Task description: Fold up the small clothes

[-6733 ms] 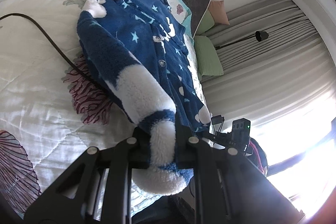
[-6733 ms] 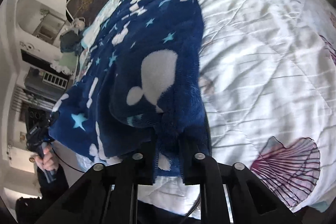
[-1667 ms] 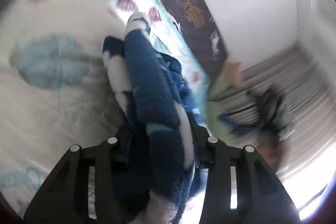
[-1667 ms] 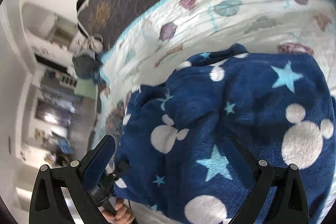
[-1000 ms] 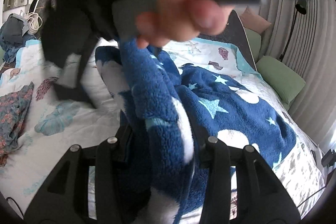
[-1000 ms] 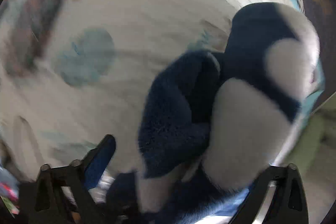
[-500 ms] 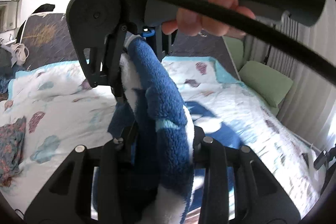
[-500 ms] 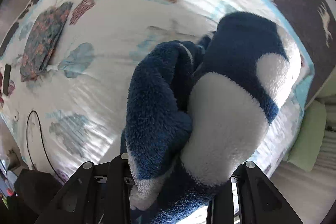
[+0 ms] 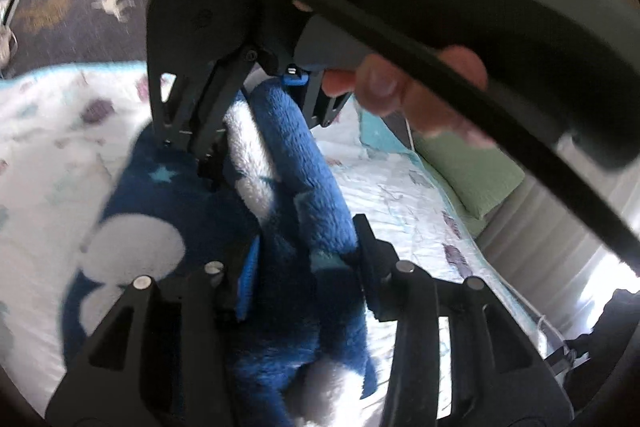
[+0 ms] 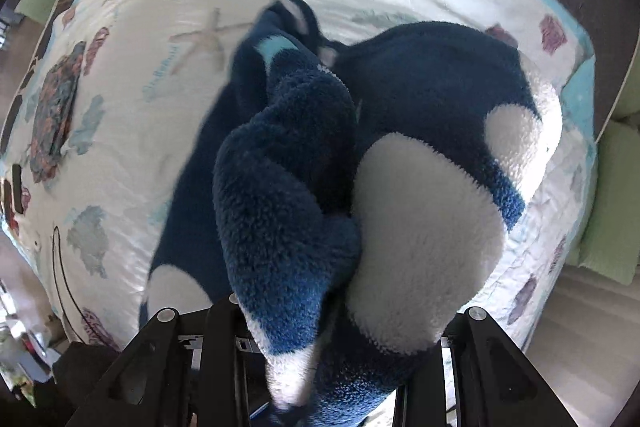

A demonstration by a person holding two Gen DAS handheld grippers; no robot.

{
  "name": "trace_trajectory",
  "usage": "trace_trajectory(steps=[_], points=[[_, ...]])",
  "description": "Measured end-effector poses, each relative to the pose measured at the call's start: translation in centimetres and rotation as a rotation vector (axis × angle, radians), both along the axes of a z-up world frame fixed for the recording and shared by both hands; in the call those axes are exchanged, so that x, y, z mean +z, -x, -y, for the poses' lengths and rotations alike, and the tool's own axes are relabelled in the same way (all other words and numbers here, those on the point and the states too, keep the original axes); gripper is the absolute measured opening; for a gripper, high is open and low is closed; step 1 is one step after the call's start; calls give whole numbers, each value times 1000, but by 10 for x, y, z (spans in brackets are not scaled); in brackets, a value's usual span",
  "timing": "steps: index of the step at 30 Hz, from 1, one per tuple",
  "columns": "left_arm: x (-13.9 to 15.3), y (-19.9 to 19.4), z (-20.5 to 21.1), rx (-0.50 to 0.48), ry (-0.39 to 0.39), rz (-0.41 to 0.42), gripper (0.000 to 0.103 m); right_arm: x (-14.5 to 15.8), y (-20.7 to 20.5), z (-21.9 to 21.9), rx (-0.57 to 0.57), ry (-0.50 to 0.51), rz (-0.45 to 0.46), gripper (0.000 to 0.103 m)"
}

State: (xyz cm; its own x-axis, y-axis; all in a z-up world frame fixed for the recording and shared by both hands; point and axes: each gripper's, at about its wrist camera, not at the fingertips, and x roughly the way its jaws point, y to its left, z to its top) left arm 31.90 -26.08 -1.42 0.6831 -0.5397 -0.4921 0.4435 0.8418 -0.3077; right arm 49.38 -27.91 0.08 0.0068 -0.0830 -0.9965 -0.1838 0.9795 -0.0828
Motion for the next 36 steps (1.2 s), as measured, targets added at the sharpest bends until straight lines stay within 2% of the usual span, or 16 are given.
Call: trace_trajectory(steps=[3, 6, 9, 12, 14, 17, 19, 21, 24, 26, 28, 30, 32, 34, 36], points=[[-18, -4, 16, -22, -36, -29, 45, -23, -2, 24, -41, -56, -28, 36], [-40, 0, 41, -42, -135, -18, 46, -49, -4, 50, -104, -111, -76, 41], [-51, 8, 57, -63, -199, 21, 56, -65, -4, 67, -135, -150, -89, 55], [-51, 13, 66, -87, -246, 32, 65, -71, -1, 79, -160, -203, -87, 65], [-47, 16, 68, -120, -280, 25, 67, -71, 1, 86, -172, -204, -83, 80], [-34, 29, 57, -195, -372, 13, 67, -63, 6, 88, -189, -185, -69, 83], [-24, 41, 45, -244, -402, -6, 67, -53, 10, 82, -157, -139, -40, 84], [-9, 61, 18, -297, -377, -12, 67, -41, 15, 80, -152, -108, -7, 84], [20, 66, -46, -187, -310, 38, 70, -37, 22, 77, -145, -77, 27, 85], [45, 59, -94, -55, -248, 115, 80, -42, 27, 72, -158, -49, 57, 96], [57, 43, -119, 7, -218, 139, 81, -48, 31, 69, -174, -10, 86, 101], [63, 22, -137, 29, -162, 134, 81, -54, 36, 66, -209, 0, 116, 103], [59, -7, -142, 11, -105, 88, 81, -45, 39, 79, -237, -16, 151, 103], [45, -36, -135, -69, -1, -12, 81, -40, 45, 81, -248, -14, 171, 103], [27, -49, -123, -85, 36, -59, 81, -30, 53, 86, -277, -30, 170, 102]])
